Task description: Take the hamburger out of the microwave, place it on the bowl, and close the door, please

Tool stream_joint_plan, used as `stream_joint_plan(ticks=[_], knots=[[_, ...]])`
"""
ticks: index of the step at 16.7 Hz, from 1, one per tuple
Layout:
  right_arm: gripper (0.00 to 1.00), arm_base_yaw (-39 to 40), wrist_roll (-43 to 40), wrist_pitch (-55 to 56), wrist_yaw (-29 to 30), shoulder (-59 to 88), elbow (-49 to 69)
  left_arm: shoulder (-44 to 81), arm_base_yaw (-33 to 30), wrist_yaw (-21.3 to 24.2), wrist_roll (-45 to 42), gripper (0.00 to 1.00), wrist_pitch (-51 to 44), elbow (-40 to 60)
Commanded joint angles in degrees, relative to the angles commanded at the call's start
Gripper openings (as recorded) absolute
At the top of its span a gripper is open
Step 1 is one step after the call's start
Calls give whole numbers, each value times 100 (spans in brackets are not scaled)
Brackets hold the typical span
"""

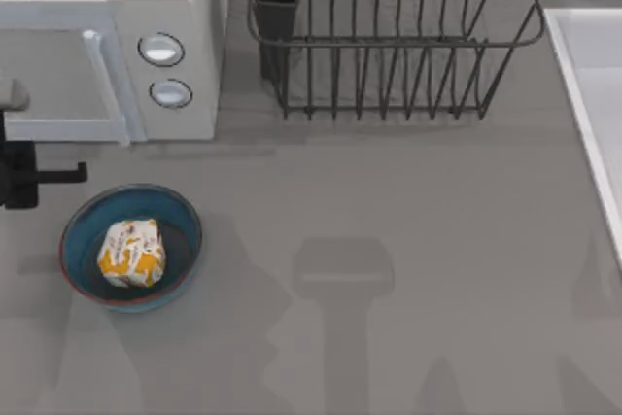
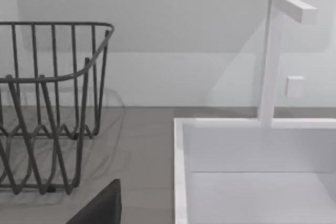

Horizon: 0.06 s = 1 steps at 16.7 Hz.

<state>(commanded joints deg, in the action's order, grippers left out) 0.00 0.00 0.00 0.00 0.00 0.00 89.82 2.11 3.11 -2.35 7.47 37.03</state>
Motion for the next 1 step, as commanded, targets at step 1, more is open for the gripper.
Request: stream_joint_plan(ticks=[1], knots=[[100, 0, 0, 0, 0, 0, 0, 4, 0, 0, 0, 0, 2, 4]])
